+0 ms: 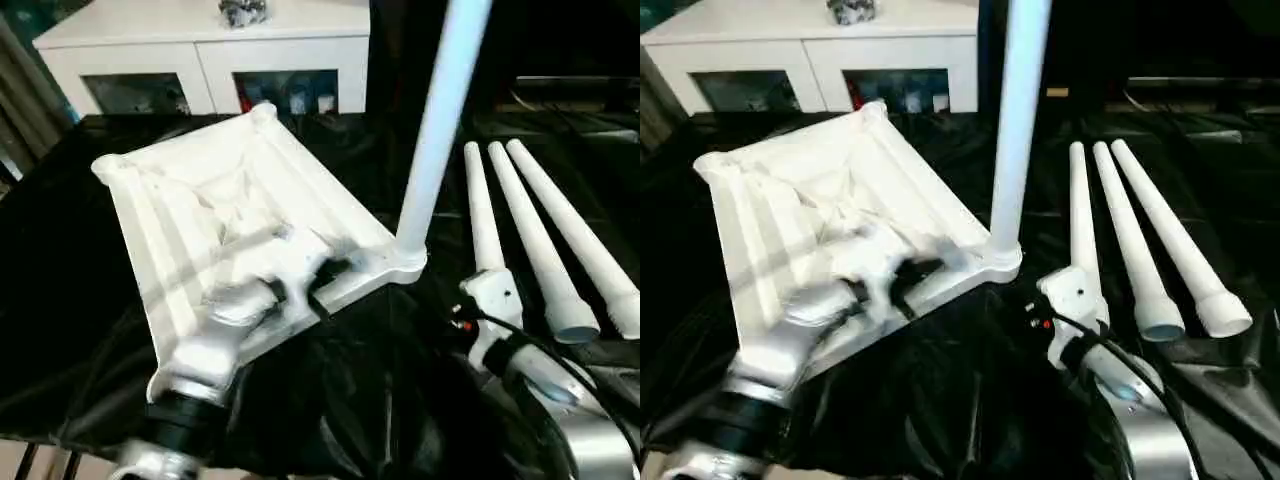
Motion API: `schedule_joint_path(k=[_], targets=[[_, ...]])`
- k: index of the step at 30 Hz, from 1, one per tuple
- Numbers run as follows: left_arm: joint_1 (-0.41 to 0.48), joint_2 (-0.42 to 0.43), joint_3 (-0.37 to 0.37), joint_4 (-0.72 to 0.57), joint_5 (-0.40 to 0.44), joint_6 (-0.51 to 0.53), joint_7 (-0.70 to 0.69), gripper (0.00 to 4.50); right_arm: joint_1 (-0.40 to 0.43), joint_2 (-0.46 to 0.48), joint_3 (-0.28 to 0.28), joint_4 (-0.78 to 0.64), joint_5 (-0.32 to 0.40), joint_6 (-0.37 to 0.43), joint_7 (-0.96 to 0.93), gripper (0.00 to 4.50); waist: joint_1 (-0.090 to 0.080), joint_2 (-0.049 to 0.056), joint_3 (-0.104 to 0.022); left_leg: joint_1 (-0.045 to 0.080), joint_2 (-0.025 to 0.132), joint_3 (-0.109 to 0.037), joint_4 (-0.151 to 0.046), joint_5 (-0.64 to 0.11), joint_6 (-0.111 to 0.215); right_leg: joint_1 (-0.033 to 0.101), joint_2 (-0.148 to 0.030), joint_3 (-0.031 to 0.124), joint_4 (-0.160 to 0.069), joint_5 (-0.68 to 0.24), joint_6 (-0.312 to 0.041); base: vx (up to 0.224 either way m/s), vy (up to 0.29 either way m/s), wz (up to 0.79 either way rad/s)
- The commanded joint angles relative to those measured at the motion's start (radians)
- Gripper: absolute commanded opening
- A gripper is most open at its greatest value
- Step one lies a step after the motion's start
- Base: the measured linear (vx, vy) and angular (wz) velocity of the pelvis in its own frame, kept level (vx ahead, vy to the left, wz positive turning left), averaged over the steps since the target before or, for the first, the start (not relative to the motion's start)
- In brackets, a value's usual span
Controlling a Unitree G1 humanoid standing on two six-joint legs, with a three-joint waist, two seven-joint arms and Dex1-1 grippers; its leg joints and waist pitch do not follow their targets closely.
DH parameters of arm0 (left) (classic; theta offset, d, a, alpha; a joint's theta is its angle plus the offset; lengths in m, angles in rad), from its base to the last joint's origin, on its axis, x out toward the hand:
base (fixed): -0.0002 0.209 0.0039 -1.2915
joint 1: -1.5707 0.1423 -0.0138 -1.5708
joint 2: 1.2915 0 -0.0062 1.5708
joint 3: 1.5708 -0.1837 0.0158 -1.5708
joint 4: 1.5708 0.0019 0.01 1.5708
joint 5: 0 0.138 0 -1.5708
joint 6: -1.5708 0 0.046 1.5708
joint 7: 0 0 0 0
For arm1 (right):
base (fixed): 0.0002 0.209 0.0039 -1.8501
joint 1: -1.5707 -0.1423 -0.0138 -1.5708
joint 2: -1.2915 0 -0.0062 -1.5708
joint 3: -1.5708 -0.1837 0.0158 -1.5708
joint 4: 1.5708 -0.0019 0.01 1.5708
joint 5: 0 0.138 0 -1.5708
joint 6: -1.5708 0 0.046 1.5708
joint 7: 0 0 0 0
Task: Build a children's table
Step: Rotate table base
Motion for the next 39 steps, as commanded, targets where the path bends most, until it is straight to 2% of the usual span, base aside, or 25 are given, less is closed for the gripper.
schedule_joint_path(k=[1,2,3,4,5,8,10,11,12,13,14,15,17,18,23,24,27,28,31,34,35,36,37,38,39], targets=[[0.015,0.023,0.054,-0.030,-0.010,0.027,0.028,0.83,0.005,0.002,0.013,-0.028,0.009,0.027,0.000,4.00,0.007,-0.024,-0.057,0.005,0.053,-0.025,-0.060,-0.080,0.137,0.049,-0.069,0.037,-0.063,-0.020,-0.227,0.000,0.000,0.00],[0.018,0.040,0.077,-0.047,-0.009,0.034,0.034,0.83,0.006,0.004,0.019,-0.029,0.013,0.039,-0.001,4.00,0.008,-0.025,-0.056,0.007,0.053,-0.024,-0.061,-0.085,0.134,0.047,-0.069,0.037,-0.066,-0.038,-0.226,0.000,0.000,0.00],[0.023,0.078,0.134,-0.086,-0.011,0.054,0.048,0.83,-0.003,0.014,0.042,-0.019,0.007,0.057,-0.006,4.00,0.008,-0.021,-0.055,0.009,0.056,-0.026,-0.063,-0.091,0.121,0.046,-0.067,0.036,-0.063,-0.067,-0.225,0.000,0.000,0.00],[0.024,0.089,0.145,-0.094,-0.016,0.058,0.053,0.83,-0.004,0.015,0.047,-0.023,0.007,0.067,-0.008,4.00,0.007,-0.019,-0.054,0.008,0.055,-0.027,-0.065,-0.091,0.119,0.046,-0.065,0.036,-0.064,-0.070,-0.222,0.000,0.000,0.00],[0.024,0.089,0.145,-0.094,-0.016,0.058,0.053,0.83,-0.004,0.015,0.047,-0.023,0.007,0.067,-0.008,4.00,0.008,-0.018,-0.054,0.012,0.056,-0.026,-0.064,-0.097,0.111,0.042,-0.063,0.037,-0.064,-0.071,-0.222,0.000,0.000,0.00],[0.034,0.153,0.199,-0.126,0.002,0.091,0.092,0.83,-0.018,0.018,0.084,-0.012,-0.028,0.113,-0.030,4.00,0.013,-0.012,-0.056,0.017,0.058,-0.028,-0.064,-0.093,0.095,0.042,-0.062,0.037,-0.059,-0.045,-0.225,0.000,0.000,0.00],[0.047,0.214,0.240,-0.135,0.034,0.122,0.119,0.47,-0.034,0.019,0.100,0.000,-0.042,0.150,-0.043,4.00,0.013,-0.016,-0.057,0.014,0.053,-0.027,-0.063,-0.078,0.085,0.044,-0.060,0.036,-0.055,-0.012,-0.222,0.000,0.000,0.00],[0.047,0.214,0.240,-0.135,0.034,0.122,0.119,0.47,-0.034,0.019,0.100,0.000,-0.042,0.150,-0.043,4.00,0.014,-0.014,-0.056,0.015,0.052,-0.027,-0.063,-0.079,0.080,0.045,-0.062,0.037,-0.054,-0.012,-0.218,0.000,0.000,0.00],[0.056,0.252,0.254,-0.137,0.060,0.135,0.135,0.47,-0.045,0.020,0.100,0.004,-0.040,0.177,-0.049,3.82,0.014,-0.019,-0.057,0.015,0.052,-0.027,-0.063,-0.084,0.075,0.046,-0.063,0.038,-0.055,-0.015,-0.216,0.000,0.000,0.00],[0.061,0.270,0.260,-0.133,0.072,0.154,0.148,0.41,-0.054,0.021,0.100,0.009,-0.040,0.193,-0.052,3.71,0.015,-0.017,-0.057,0.016,0.052,-0.028,-0.063,-0.084,0.073,0.046,-0.063,0.038,-0.053,-0.017,-0.216,0.000,0.000,0.00],[0.062,0.275,0.262,-0.131,0.076,0.159,0.151,0.27,-0.057,0.021,0.100,0.011,-0.039,0.198,-0.053,3.63,0.015,-0.024,-0.057,0.016,0.052,-0.027,-0.064,-0.085,0.072,0.046,-0.062,0.038,-0.054,-0.018,-0.216,0.000,0.000,0.00],[0.074,0.317,0.264,-0.108,0.111,0.189,0.178,0.11,-0.082,0.019,0.108,0.033,-0.046,0.222,-0.059,3.63,0.017,-0.026,-0.056,0.017,0.053,-0.027,-0.064,-0.091,0.066,0.043,-0.062,0.039,-0.055,-0.032,-0.217,0.000,0.000,0.00],[0.077,0.325,0.262,-0.104,0.119,0.206,0.185,0.03,-0.090,0.016,0.109,0.041,-0.046,0.228,-0.059,3.58,0.020,-0.020,-0.056,0.020,0.054,-0.027,-0.065,-0.103,0.050,0.040,-0.062,0.040,-0.052,-0.046,-0.212,0.000,0.000,0.00],[0.082,0.342,0.247,-0.096,0.133,0.223,0.198,0.04,-0.105,0.011,0.120,0.053,-0.053,0.241,-0.058,3.44,0.021,-0.026,-0.056,0.020,0.053,-0.027,-0.065,-0.108,0.041,0.041,-0.062,0.040,-0.051,-0.047,-0.212,0.000,0.000,0.00],[0.088,0.371,0.194,-0.090,0.171,0.259,0.191,0.00,-0.135,0.002,0.127,0.078,-0.059,0.258,-0.052,3.06,0.033,-0.024,-0.056,0.023,0.054,-0.027,-0.067,-0.127,0.017,0.038,-0.064,0.043,-0.051,-0.053,-0.207,0.000,0.000,0.00],[0.089,0.378,0.187,-0.083,0.177,0.260,0.190,0.00,-0.140,0.003,0.130,0.085,-0.062,0.258,-0.054,2.87,0.032,-0.023,-0.056,0.022,0.053,-0.028,-0.068,-0.134,0.012,0.039,-0.064,0.042,-0.051,-0.054,-0.206,0.000,0.000,0.00],[0.082,0.378,0.164,-0.082,0.177,0.267,0.178,0.00,-0.152,-0.004,0.123,0.103,-0.062,0.264,-0.057,2.82,0.035,-0.026,-0.057,0.020,0.051,-0.028,-0.066,-0.131,0.006,0.042,-0.066,0.043,-0.049,-0.035,-0.208,0.000,0.000,0.00],[0.082,0.378,0.164,-0.082,0.177,0.267,0.178,0.00,-0.152,-0.004,0.123,0.103,-0.062,0.264,-0.057,2.54,0.035,-0.026,-0.057,0.020,0.051,-0.028,-0.066,-0.131,0.006,0.042,-0.066,0.043,-0.049,-0.035,-0.208,0.000,0.000,0.00],[0.068,0.390,0.061,-0.040,0.165,0.236,0.070,0.00,-0.182,0.015,0.111,0.157,-0.066,0.278,-0.094,2.41,0.040,-0.018,-0.059,0.019,0.049,-0.030,-0.065,-0.117,0.012,0.040,-0.067,0.042,-0.048,-0.021,-0.216,0.000,0.000,0.00],[0.052,0.419,-0.021,-0.014,0.190,0.231,-0.008,0.00,-0.216,0.020,0.110,0.216,-0.073,0.260,-0.104,2.04,0.042,-0.019,-0.061,0.019,0.050,-0.030,-0.064,-0.124,0.004,0.041,-0.067,0.043,-0.046,-0.015,-0.222,0.000,0.000,0.00],[0.045,0.428,-0.042,-0.008,0.196,0.231,-0.030,0.00,-0.228,0.021,0.110,0.237,-0.075,0.253,-0.106,1.98,0.045,-0.027,-0.061,0.019,0.047,-0.029,-0.064,-0.119,0.005,0.043,-0.066,0.043,-0.044,-0.011,-0.224,0.000,0.000,0.00],[0.036,0.455,-0.081,-0.008,0.205,0.236,-0.082,0.00,-0.254,0.027,0.109,0.277,-0.076,0.240,-0.112,1.97,0.049,-0.029,-0.061,0.020,0.049,-0.027,-0.063,-0.114,0.006,0.042,-0.070,0.044,-0.045,-0.017,-0.227,0.000,0.000,0.00],[0.035,0.467,-0.093,-0.013,0.206,0.237,-0.103,0.00,-0.262,0.030,0.109,0.288,-0.075,0.237,-0.112,1.97,0.050,-0.026,-0.060,0.019,0.049,-0.029,-0.064,-0.114,0.006,0.043,-0.071,0.044,-0.043,-0.025,-0.228,0.000,0.000,0.00],[0.033,0.508,-0.129,-0.030,0.206,0.235,-0.176,0.00,-0.288,0.041,0.110,0.323,-0.071,0.225,-0.111,1.73,0.051,-0.036,-0.060,0.018,0.050,-0.028,-0.065,-0.115,0.008,0.044,-0.072,0.043,-0.043,-0.038,-0.228,0.000,0.000,0.00],[0.032,0.529,-0.140,-0.033,0.200,0.224,-0.215,0.00,-0.304,0.048,0.115,0.344,-0.071,0.216,-0.111,1.60,0.050,-0.039,-0.058,0.017,0.050,-0.028,-0.068,-0.116,0.010,0.043,-0.072,0.044,-0.044,-0.057,-0.227,0.000,0.000,0.00]])
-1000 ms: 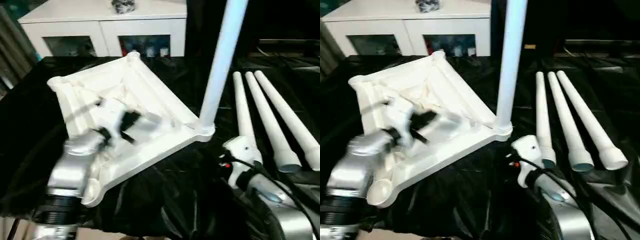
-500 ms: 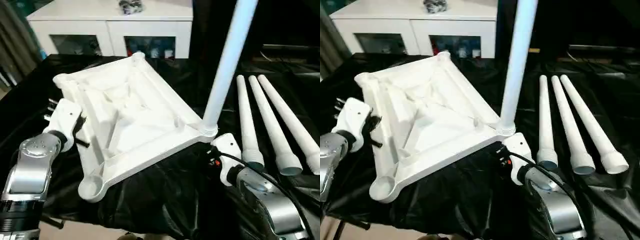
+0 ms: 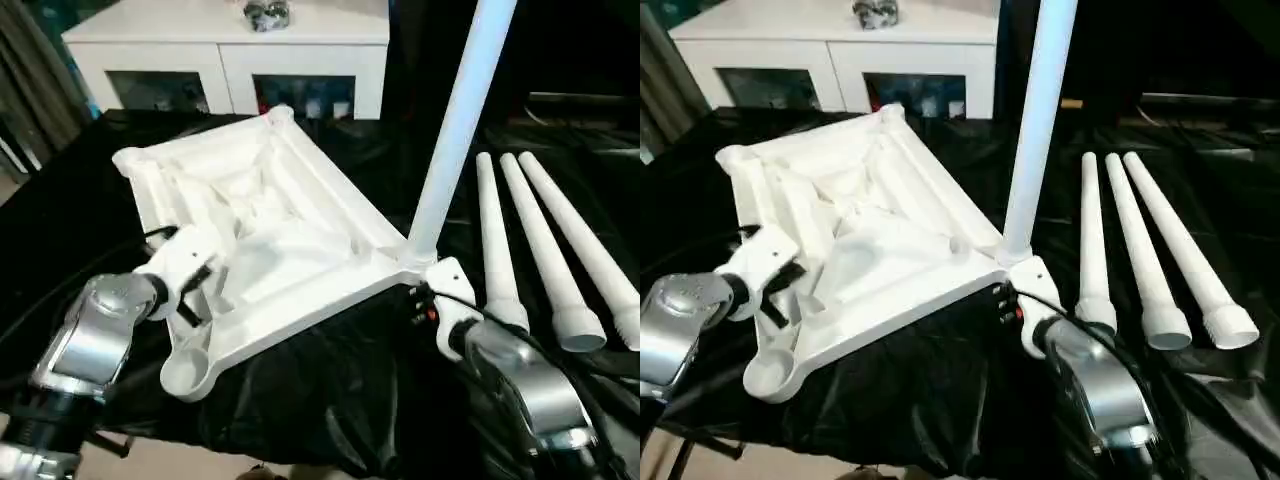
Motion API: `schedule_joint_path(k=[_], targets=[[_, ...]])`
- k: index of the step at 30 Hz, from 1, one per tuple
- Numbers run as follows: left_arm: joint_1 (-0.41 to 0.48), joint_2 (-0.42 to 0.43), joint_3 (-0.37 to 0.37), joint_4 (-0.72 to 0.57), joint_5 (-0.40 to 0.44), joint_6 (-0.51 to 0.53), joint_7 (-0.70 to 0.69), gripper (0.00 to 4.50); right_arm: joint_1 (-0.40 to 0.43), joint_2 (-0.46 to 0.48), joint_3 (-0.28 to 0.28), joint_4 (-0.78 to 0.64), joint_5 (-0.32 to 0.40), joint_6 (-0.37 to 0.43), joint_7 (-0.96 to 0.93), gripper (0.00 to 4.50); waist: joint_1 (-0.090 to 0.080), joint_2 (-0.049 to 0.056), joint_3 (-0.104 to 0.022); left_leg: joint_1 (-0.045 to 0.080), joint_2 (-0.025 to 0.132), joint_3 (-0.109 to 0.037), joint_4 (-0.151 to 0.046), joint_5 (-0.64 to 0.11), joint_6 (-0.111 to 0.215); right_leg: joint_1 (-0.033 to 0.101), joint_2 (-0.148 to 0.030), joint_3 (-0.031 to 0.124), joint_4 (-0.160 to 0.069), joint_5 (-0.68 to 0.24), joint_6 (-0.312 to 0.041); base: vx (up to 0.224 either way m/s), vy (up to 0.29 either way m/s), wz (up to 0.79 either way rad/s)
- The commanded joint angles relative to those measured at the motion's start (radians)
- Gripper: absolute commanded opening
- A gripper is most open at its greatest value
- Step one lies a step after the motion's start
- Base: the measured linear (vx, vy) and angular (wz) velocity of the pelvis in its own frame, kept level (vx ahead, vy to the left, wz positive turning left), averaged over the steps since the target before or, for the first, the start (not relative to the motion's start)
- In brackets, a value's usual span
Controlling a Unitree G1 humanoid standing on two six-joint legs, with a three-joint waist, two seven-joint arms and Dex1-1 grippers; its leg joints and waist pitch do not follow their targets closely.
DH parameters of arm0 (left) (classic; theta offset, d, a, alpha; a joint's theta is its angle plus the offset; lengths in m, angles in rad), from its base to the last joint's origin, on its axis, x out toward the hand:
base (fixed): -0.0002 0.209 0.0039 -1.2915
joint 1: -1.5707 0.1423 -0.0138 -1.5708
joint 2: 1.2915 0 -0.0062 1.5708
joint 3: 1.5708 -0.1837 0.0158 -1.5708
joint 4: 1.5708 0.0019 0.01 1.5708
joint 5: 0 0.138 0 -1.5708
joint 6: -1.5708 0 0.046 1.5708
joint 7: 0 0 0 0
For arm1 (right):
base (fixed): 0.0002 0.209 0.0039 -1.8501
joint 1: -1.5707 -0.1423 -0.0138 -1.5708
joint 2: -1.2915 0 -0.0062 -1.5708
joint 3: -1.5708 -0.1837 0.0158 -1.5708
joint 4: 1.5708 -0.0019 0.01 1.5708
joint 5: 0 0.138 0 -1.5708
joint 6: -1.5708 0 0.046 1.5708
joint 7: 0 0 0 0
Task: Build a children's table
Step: Rotate table base
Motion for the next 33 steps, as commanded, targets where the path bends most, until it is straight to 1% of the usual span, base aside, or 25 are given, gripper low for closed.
schedule_joint_path(k=[1,2,3,4,5,6,7,9,10,11,12,14,15,16,19,21,22,23,25,28,29,30,31,32,33], targets=[[0.015,0.019,-0.041,0.010,0.003,0.009,-0.075,0.00,-0.023,0.009,0.002,0.023,0.000,-0.016,-0.007,1.55,0.006,-0.013,-0.054,0.012,0.049,-0.026,-0.078,-0.117,0.022,0.041,-0.072,0.044,-0.061,-0.060,-0.227,0.000,0.000,0.00],[0.016,0.038,-0.047,-0.005,-0.008,0.012,-0.109,0.00,-0.038,0.013,0.010,0.044,-0.004,-0.027,-0.004,1.52,0.005,-0.006,-0.054,0.016,0.050,-0.025,-0.078,-0.125,0.012,0.039,-0.072,0.044,-0.059,-0.071,-0.228,0.000,0.000,0.00],[0.016,0.054,-0.055,-0.024,-0.023,0.018,-0.141,0.00,-0.054,0.015,0.018,0.065,-0.007,-0.040,-0.001,1.44,0.004,-0.005,-0.055,0.016,0.050,-0.025,-0.078,-0.125,0.007,0.039,-0.071,0.043,-0.058,-0.069,-0.232,0.000,0.000,0.00],[0.023,0.084,-0.082,-0.104,-0.077,0.043,-0.232,0.00,-0.097,0.021,0.024,0.128,-0.007,-0.075,0.021,1.29,0.004,-0.015,-0.055,0.016,0.049,-0.023,-0.078,-0.123,0.008,0.040,-0.070,0.043,-0.057,-0.061,-0.235,0.000,0.000,0.00],[0.029,0.093,-0.091,-0.133,-0.096,0.038,-0.263,0.00,-0.112,0.022,0.028,0.152,-0.010,-0.090,0.027,1.29,0.006,-0.015,-0.058,0.014,0.050,-0.027,-0.078,-0.115,0.008,0.043,-0.076,0.043,-0.052,-0.054,-0.241,0.000,0.000,0.00],[0.034,0.099,-0.095,-0.149,-0.107,0.031,-0.281,0.00,-0.121,0.025,0.031,0.164,-0.013,-0.098,0.029,1.09,0.000,-0.006,-0.056,0.011,0.049,-0.026,-0.077,-0.097,0.008,0.043,-0.072,0.041,-0.051,-0.030,-0.249,0.000,0.000,0.00],[0.037,0.098,-0.094,-0.163,-0.121,0.038,-0.292,0.00,-0.129,0.026,0.035,0.178,-0.018,-0.107,0.028,1.09,0.002,0.001,-0.056,0.017,0.049,-0.024,-0.075,-0.096,0.007,0.038,-0.070,0.042,-0.051,-0.017,-0.252,0.000,0.000,0.00],[0.043,0.088,-0.098,-0.189,-0.150,0.048,-0.312,0.00,-0.149,0.029,0.038,0.210,-0.023,-0.125,0.030,1.02,0.002,-0.003,-0.058,0.018,0.046,-0.020,-0.072,-0.078,0.010,0.041,-0.065,0.042,-0.048,0.029,-0.259,0.000,0.000,0.00],[0.045,0.073,-0.110,-0.211,-0.168,0.064,-0.322,0.00,-0.167,0.031,0.038,0.236,-0.027,-0.137,0.032,0.76,0.003,-0.007,-0.059,0.016,0.045,-0.019,-0.071,-0.071,0.015,0.043,-0.067,0.042,-0.046,0.045,-0.266,0.000,0.000,0.00],[0.046,0.060,-0.120,-0.222,-0.175,0.069,-0.325,0.00,-0.179,0.032,0.037,0.251,-0.028,-0.143,0.034,0.69,0.004,-0.006,-0.059,0.017,0.046,-0.019,-0.071,-0.072,0.016,0.043,-0.068,0.042,-0.046,0.045,-0.269,0.000,0.000,0.00],[0.042,0.018,-0.140,-0.229,-0.170,0.073,-0.310,0.00,-0.200,0.034,0.039,0.282,-0.034,-0.164,0.035,0.67,0.004,-0.007,-0.057,0.016,0.047,-0.018,-0.071,-0.087,0.016,0.044,-0.069,0.042,-0.050,0.020,-0.275,0.000,0.000,0.00],[0.035,-0.016,-0.154,-0.226,-0.166,0.075,-0.288,0.00,-0.218,0.039,0.041,0.315,-0.035,-0.184,0.034,0.62,0.008,-0.006,-0.056,0.017,0.048,-0.017,-0.070,-0.096,0.014,0.044,-0.069,0.043,-0.052,-0.006,-0.272,0.000,0.000,0.00],[0.032,-0.027,-0.157,-0.222,-0.164,0.072,-0.279,0.00,-0.222,0.041,0.042,0.321,-0.035,-0.187,0.033,0.33,0.009,-0.007,-0.056,0.018,0.047,-0.017,-0.070,-0.098,0.012,0.044,-0.068,0.043,-0.052,-0.013,-0.270,0.000,0.000,0.00],[0.027,-0.051,-0.162,-0.213,-0.158,0.066,-0.257,0.00,-0.227,0.046,0.042,0.331,-0.035,-0.191,0.031,0.33,0.010,-0.010,-0.056,0.015,0.047,-0.017,-0.071,-0.097,0.014,0.047,-0.068,0.044,-0.052,-0.015,-0.264,0.000,0.000,0.00],[-0.003,-0.136,-0.153,-0.175,-0.151,0.063,-0.177,0.00,-0.235,0.062,0.045,0.354,-0.037,-0.208,0.035,0.11,0.010,-0.013,-0.056,0.016,0.048,-0.017,-0.070,-0.112,0.013,0.047,-0.068,0.045,-0.056,-0.040,-0.254,0.000,0.000,0.00],[-0.015,-0.157,-0.152,-0.159,-0.146,0.057,-0.154,0.00,-0.237,0.065,0.048,0.360,-0.037,-0.213,0.037,0.11,0.011,-0.014,-0.056,0.016,0.047,-0.017,-0.071,-0.120,0.012,0.047,-0.068,0.045,-0.058,-0.060,-0.250,0.000,0.000,0.00],[-0.027,-0.180,-0.148,-0.139,-0.140,0.054,-0.127,0.00,-0.237,0.069,0.050,0.363,-0.037,-0.217,0.038,0.11,0.010,-0.017,-0.055,0.014,0.046,-0.018,-0.072,-0.123,0.013,0.047,-0.067,0.045,-0.060,-0.075,-0.243,0.000,0.000,0.00],[-0.040,-0.201,-0.143,-0.118,-0.130,0.050,-0.102,0.00,-0.239,0.072,0.050,0.371,-0.038,-0.224,0.039,0.11,0.010,-0.016,-0.054,0.016,0.047,-0.017,-0.072,-0.131,0.011,0.044,-0.066,0.045,-0.062,-0.090,-0.239,0.000,0.000,0.00],[-0.059,-0.229,-0.136,-0.078,-0.112,0.029,-0.057,0.00,-0.238,0.077,0.049,0.371,-0.042,-0.233,0.035,0.11,0.010,-0.017,-0.054,0.014,0.047,-0.018,-0.073,-0.139,0.008,0.046,-0.068,0.046,-0.064,-0.109,-0.232,0.000,0.000,0.00],[-0.082,-0.252,-0.126,-0.024,-0.091,-0.016,-0.002,0.00,-0.229,0.073,0.028,0.332,-0.035,-0.220,0.021,0.11,0.009,-0.019,-0.053,0.015,0.047,-0.019,-0.074,-0.155,0.005,0.045,-0.067,0.047,-0.069,-0.138,-0.216,0.000,0.000,0.00],[-0.086,-0.256,-0.120,-0.006,-0.086,-0.050,0.016,0.00,-0.220,0.069,0.003,0.282,-0.032,-0.177,-0.011,0.11,0.008,-0.021,-0.052,0.013,0.046,-0.019,-0.075,-0.151,0.006,0.046,-0.066,0.046,-0.070,-0.143,-0.208,0.000,0.000,0.00],[-0.086,-0.256,-0.114,-0.005,-0.092,-0.077,0.014,0.00,-0.215,0.067,-0.012,0.249,-0.040,-0.135,-0.048,0.11,0.009,-0.020,-0.054,0.013,0.047,-0.021,-0.075,-0.137,0.005,0.046,-0.065,0.046,-0.068,-0.136,-0.200,0.000,0.000,0.00],[-0.085,-0.255,-0.114,-0.005,-0.092,-0.078,0.014,0.00,-0.215,0.067,-0.013,0.248,-0.041,-0.134,-0.049,0.11,0.008,-0.020,-0.055,0.013,0.047,-0.022,-0.075,-0.129,0.005,0.046,-0.065,0.046,-0.066,-0.124,-0.199,0.000,0.000,0.00],[-0.073,-0.255,-0.098,-0.031,-0.121,-0.105,-0.008,0.00,-0.206,0.061,-0.035,0.202,-0.044,-0.101,-0.082,0.11,0.008,-0.018,-0.056,0.014,0.048,-0.022,-0.075,-0.126,0.004,0.045,-0.065,0.046,-0.064,-0.115,-0.199,0.000,0.000,0.00],[-0.064,-0.255,-0.088,-0.050,-0.139,-0.110,-0.021,0.00,-0.202,0.057,-0.043,0.184,-0.041,-0.100,-0.085,0.11,0.010,-0.020,-0.057,0.016,0.048,-0.020,-0.073,-0.111,0.001,0.042,-0.063,0.046,-0.061,-0.088,-0.203,0.000,0.000,0.00]])
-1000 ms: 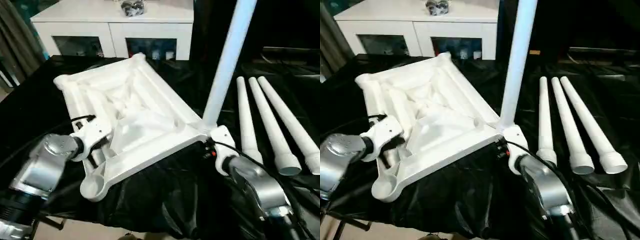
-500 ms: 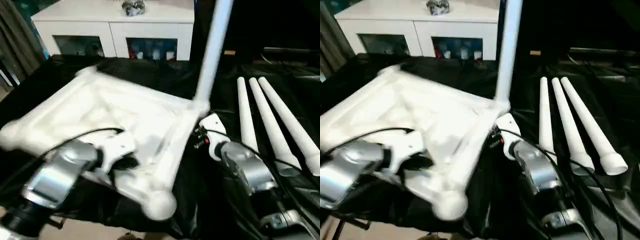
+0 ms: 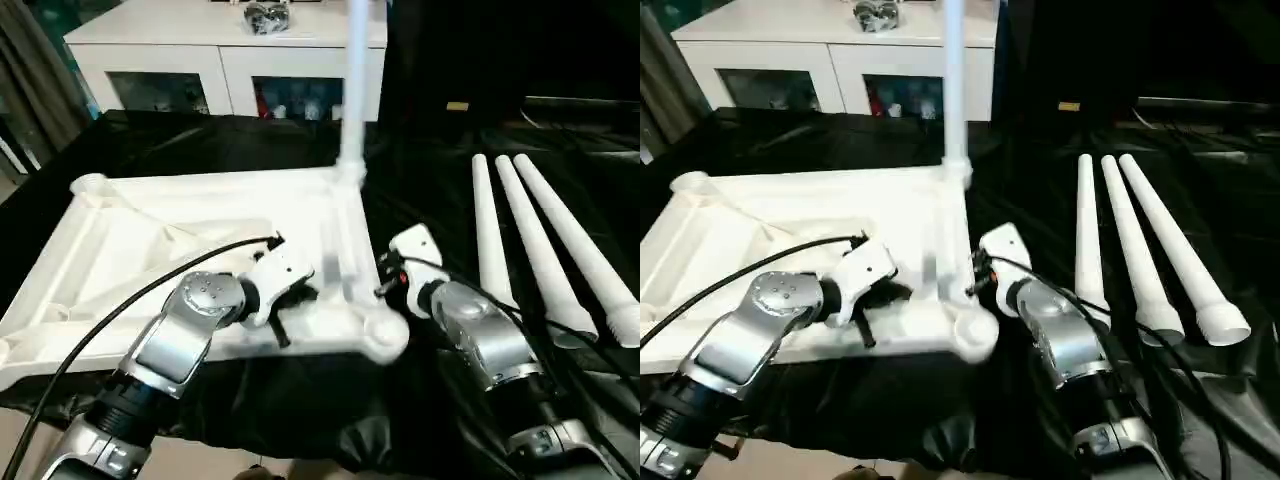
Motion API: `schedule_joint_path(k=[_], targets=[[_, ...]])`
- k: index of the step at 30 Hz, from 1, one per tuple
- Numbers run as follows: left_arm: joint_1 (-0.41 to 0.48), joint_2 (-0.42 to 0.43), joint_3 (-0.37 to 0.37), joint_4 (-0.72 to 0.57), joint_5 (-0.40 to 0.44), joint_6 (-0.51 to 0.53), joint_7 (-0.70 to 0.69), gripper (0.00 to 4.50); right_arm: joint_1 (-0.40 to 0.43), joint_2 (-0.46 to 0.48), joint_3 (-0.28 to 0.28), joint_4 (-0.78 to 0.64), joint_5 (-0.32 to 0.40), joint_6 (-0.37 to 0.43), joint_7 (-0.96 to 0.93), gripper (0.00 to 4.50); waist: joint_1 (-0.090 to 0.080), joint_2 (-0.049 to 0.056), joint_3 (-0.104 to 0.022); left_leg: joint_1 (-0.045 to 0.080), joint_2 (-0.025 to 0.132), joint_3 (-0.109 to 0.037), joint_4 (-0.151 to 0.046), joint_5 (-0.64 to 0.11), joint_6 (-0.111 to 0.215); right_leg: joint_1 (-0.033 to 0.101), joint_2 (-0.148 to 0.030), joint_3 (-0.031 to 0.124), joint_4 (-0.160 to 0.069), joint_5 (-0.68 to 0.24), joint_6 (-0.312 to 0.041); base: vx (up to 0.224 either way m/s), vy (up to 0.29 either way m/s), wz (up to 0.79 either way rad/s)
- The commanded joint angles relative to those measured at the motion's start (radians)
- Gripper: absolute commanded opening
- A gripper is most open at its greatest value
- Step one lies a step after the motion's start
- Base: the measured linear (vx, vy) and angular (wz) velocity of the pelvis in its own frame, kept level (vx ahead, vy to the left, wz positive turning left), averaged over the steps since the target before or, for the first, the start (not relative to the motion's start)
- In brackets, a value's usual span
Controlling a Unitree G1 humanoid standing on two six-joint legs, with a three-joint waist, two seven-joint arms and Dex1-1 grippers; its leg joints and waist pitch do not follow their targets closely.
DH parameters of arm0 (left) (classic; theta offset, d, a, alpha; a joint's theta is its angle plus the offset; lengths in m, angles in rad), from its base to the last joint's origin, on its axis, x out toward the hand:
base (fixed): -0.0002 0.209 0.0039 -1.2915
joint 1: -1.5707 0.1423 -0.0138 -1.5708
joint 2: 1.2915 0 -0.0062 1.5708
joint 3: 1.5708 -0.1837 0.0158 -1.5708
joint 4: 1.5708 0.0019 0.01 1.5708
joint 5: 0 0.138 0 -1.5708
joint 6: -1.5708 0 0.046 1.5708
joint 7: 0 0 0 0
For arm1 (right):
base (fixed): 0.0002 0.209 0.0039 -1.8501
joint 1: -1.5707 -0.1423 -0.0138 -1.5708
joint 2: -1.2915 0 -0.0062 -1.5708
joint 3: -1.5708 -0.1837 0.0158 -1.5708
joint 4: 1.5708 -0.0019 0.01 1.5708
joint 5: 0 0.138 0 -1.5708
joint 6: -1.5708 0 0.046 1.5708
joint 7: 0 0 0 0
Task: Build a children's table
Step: Rotate table base, then pick table leg
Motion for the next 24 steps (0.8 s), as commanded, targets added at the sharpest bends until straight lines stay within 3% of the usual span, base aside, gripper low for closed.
schedule_joint_path(k=[1,7,8,9,11,12,18,24], targets=[[0.013,0.007,0.038,-0.051,-0.039,-0.021,-0.028,0.00,0.011,-0.010,-0.035,-0.060,0.011,0.028,-0.013,0.11,0.001,-0.009,-0.062,0.008,0.048,-0.021,-0.073,-0.113,0.007,0.045,-0.064,0.045,-0.068,-0.078,-0.205,0.000,0.000,0.00],[0.076,0.024,0.068,-0.154,-0.089,-0.020,-0.065,0.00,-0.001,-0.017,-0.146,-0.129,0.069,0.118,-0.052,0.48,0.000,-0.006,-0.064,0.006,0.046,-0.018,-0.068,-0.075,0.030,0.045,-0.061,0.044,-0.062,-0.006,-0.223,0.000,0.000,0.00],[0.089,0.017,0.089,-0.179,-0.112,-0.011,-0.047,0.00,-0.018,-0.036,-0.185,-0.151,0.064,0.190,-0.086,0.55,-0.001,-0.008,-0.063,0.006,0.044,-0.018,-0.068,-0.068,0.029,0.047,-0.058,0.044,-0.061,-0.004,-0.224,0.000,0.000,0.00],[0.094,0.015,0.094,-0.189,-0.120,-0.008,-0.043,0.00,-0.021,-0.042,-0.195,-0.159,0.062,0.212,-0.096,0.68,0.002,-0.009,-0.065,0.007,0.045,-0.017,-0.066,-0.059,0.030,0.045,-0.058,0.044,-0.063,-0.003,-0.221,0.000,0.000,0.00],[0.096,0.015,0.097,-0.195,-0.125,-0.006,-0.042,0.33,-0.023,-0.045,-0.202,-0.164,0.061,0.224,-0.103,0.79,0.003,-0.009,-0.065,0.006,0.043,-0.015,-0.065,-0.060,0.029,0.043,-0.058,0.044,-0.062,-0.004,-0.222,0.000,0.000,0.00],[0.107,0.015,0.108,-0.230,-0.152,0.014,-0.048,0.41,-0.036,-0.060,-0.232,-0.179,0.056,0.290,-0.130,0.95,0.002,-0.010,-0.062,0.005,0.043,-0.015,-0.067,-0.071,0.027,0.042,-0.058,0.044,-0.064,-0.023,-0.219,0.000,0.000,0.00],[0.155,0.005,0.115,-0.338,-0.209,0.092,-0.053,0.88,-0.071,-0.129,-0.301,-0.215,0.051,0.469,-0.164,1.42,-0.002,-0.020,-0.058,0.005,0.042,-0.013,-0.068,-0.087,0.009,0.043,-0.056,0.045,-0.068,-0.092,-0.199,0.000,0.000,0.00],[0.160,-0.009,0.094,-0.355,-0.217,0.118,-0.035,1.30,-0.085,-0.158,-0.314,-0.201,0.059,0.493,-0.164,1.91,-0.002,-0.020,-0.059,0.005,0.041,-0.012,-0.065,-0.078,0.012,0.042,-0.056,0.045,-0.071,-0.099,-0.189,0.000,0.000,0.00]])
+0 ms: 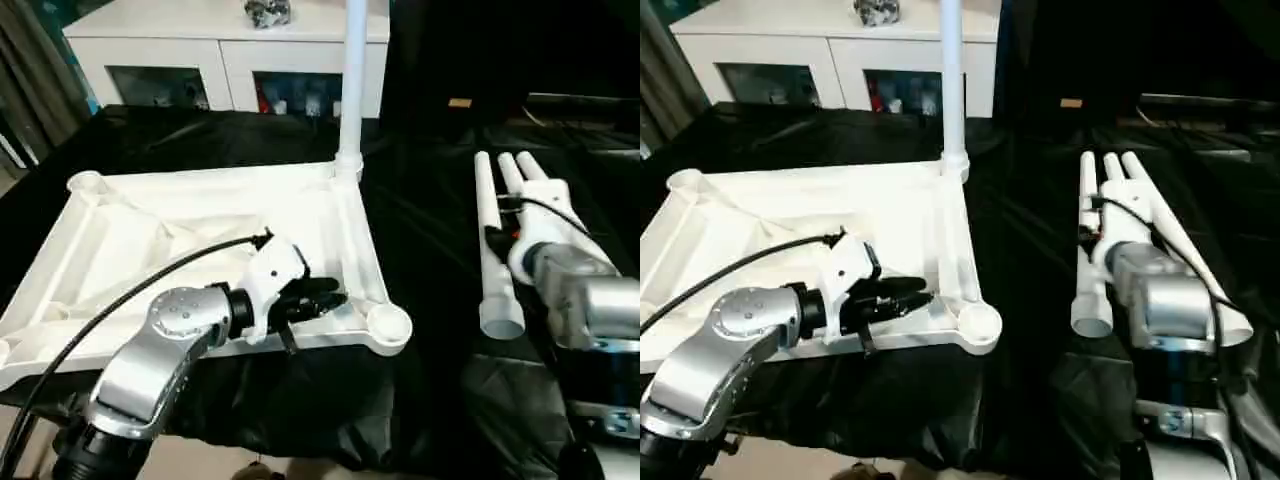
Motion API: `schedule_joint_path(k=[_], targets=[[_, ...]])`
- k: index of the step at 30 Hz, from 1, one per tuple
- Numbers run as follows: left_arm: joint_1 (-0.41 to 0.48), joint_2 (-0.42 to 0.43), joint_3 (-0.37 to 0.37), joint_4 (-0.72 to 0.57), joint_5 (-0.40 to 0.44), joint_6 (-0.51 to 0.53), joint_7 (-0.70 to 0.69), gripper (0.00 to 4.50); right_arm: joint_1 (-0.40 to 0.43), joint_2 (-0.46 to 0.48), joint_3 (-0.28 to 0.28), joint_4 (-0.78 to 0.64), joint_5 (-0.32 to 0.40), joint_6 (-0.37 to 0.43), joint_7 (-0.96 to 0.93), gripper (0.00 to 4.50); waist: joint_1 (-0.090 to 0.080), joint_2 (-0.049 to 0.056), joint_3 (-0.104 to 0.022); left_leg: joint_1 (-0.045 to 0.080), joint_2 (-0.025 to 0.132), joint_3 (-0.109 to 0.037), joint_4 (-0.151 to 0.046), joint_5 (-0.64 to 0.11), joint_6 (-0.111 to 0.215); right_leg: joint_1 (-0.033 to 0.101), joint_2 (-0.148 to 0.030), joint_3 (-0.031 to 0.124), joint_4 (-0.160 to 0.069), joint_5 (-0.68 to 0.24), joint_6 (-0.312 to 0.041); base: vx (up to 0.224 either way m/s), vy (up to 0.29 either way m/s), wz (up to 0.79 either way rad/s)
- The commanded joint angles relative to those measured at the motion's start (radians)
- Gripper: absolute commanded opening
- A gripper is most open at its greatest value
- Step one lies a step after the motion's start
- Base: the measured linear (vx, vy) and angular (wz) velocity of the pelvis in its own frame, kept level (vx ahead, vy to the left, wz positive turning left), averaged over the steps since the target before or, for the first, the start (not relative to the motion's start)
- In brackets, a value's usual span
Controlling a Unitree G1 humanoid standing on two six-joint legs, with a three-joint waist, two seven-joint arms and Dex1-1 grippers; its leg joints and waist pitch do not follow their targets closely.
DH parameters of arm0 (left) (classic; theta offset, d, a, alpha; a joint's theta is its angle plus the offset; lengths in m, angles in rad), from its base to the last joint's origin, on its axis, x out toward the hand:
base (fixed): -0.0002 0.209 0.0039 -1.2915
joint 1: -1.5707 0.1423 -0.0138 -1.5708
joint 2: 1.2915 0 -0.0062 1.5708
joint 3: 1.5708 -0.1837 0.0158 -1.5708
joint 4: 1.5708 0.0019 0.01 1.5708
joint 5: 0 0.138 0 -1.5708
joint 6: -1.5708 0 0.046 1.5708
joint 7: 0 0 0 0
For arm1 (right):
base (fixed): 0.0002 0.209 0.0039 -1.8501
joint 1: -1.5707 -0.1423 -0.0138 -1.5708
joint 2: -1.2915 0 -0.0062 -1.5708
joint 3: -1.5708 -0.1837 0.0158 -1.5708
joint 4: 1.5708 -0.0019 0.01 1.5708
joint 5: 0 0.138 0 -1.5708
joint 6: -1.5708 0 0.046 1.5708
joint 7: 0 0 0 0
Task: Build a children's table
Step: Pick table leg
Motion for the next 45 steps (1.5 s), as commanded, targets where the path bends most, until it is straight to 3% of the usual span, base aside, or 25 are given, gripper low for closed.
schedule_joint_path(k=[1,3,6,15,18,21,23,25,26,45], targets=[[-0.003,0.001,-0.006,-0.015,-0.008,0.015,0.006,1.38,-0.019,-0.007,0.000,-0.006,0.005,0.016,-0.004,2.00,0.000,-0.017,-0.062,0.013,0.041,-0.013,-0.065,-0.081,0.013,0.051,-0.056,0.046,-0.074,-0.094,-0.190,0.000,0.000,0.00],[-0.006,0.005,-0.012,-0.031,-0.021,0.038,0.007,1.66,-0.039,-0.007,-0.004,0.015,0.014,0.039,-0.004,2.23,0.000,-0.016,-0.062,0.013,0.040,-0.013,-0.064,-0.076,0.013,0.051,-0.055,0.045,-0.072,-0.087,-0.193,0.000,0.000,0.00],[-0.007,0.007,-0.015,-0.037,-0.025,0.046,0.007,1.74,-0.052,-0.007,-0.007,0.039,0.020,0.057,-0.003,2.44,0.000,-0.014,-0.063,0.015,0.040,-0.012,-0.062,-0.066,0.014,0.051,-0.054,0.044,-0.069,-0.063,-0.205,0.000,0.000,0.00],[-0.005,0.019,-0.025,-0.065,-0.038,0.074,0.009,2.56,-0.101,-0.019,-0.014,0.166,0.018,0.075,-0.013,3.32,0.002,-0.019,-0.064,0.013,0.038,-0.011,-0.059,-0.051,0.020,0.054,-0.055,0.043,-0.067,-0.053,-0.217,0.000,0.000,0.00],[-0.005,0.022,-0.029,-0.068,-0.036,0.074,0.012,2.62,-0.110,-0.023,-0.006,0.191,0.014,0.079,-0.010,3.53,0.003,-0.020,-0.064,0.013,0.038,-0.010,-0.058,-0.052,0.018,0.054,-0.055,0.043,-0.067,-0.056,-0.214,0.000,0.000,0.00],[-0.007,0.029,-0.034,-0.066,-0.018,0.060,0.028,2.98,-0.130,-0.024,-0.004,0.235,0.017,0.122,-0.010,3.70,0.003,-0.023,-0.064,0.011,0.037,-0.010,-0.058,-0.044,0.023,0.056,-0.054,0.043,-0.065,-0.048,-0.217,0.000,0.000,0.00],[-0.010,0.032,-0.035,-0.063,-0.011,0.056,0.033,2.98,-0.141,-0.017,-0.021,0.264,0.037,0.150,-0.002,3.71,0.002,-0.027,-0.065,0.012,0.037,-0.009,-0.057,-0.043,0.026,0.056,-0.055,0.043,-0.066,-0.049,-0.218,0.000,0.000,0.00],[-0.014,0.039,-0.040,-0.068,-0.017,0.060,0.022,2.98,-0.156,-0.008,-0.048,0.304,0.061,0.188,0.005,3.71,0.004,-0.023,-0.066,0.013,0.038,-0.010,-0.057,-0.040,0.027,0.055,-0.055,0.042,-0.064,-0.046,-0.222,0.000,0.000,0.00],[-0.016,0.042,-0.042,-0.073,-0.021,0.065,0.016,2.95,-0.162,-0.006,-0.060,0.327,0.070,0.198,0.008,3.43,0.004,-0.027,-0.065,0.013,0.038,-0.009,-0.057,-0.043,0.028,0.055,-0.054,0.042,-0.064,-0.045,-0.224,0.000,0.000,0.00],[-0.050,0.070,-0.050,-0.090,-0.049,0.082,-0.001,2.95,-0.217,-0.020,-0.130,0.502,0.100,0.163,-0.010,1.88,0.006,-0.030,-0.065,0.013,0.038,-0.008,-0.056,-0.062,0.010,0.053,-0.056,0.040,-0.066,-0.083,-0.218,0.000,0.000,0.00]])
